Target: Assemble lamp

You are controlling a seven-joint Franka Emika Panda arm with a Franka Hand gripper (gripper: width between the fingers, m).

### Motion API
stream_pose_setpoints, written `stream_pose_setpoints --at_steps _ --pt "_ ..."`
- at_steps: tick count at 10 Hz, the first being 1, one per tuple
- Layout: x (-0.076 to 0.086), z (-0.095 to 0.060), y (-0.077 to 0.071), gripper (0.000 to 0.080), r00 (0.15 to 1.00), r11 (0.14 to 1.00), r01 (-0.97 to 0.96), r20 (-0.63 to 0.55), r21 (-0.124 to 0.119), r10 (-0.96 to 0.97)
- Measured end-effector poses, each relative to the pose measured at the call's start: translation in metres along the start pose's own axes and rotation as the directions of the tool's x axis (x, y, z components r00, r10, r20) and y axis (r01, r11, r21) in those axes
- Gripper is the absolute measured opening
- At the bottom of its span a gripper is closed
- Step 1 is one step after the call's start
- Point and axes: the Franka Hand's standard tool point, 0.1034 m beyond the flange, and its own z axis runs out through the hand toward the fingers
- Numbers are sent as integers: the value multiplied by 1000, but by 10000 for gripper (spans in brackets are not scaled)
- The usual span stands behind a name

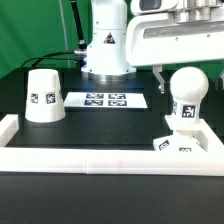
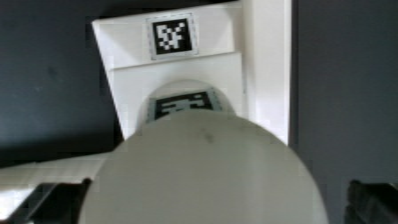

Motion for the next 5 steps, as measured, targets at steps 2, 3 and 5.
stream_pose_setpoints --at_steps 2,3,5 --pt "0 1 2 699 980 980 197 2 -11 -197" --pt "1 1 7 699 960 960 279 3 -12 -279" --pt "1 1 12 699 927 927 375 6 -13 -375"
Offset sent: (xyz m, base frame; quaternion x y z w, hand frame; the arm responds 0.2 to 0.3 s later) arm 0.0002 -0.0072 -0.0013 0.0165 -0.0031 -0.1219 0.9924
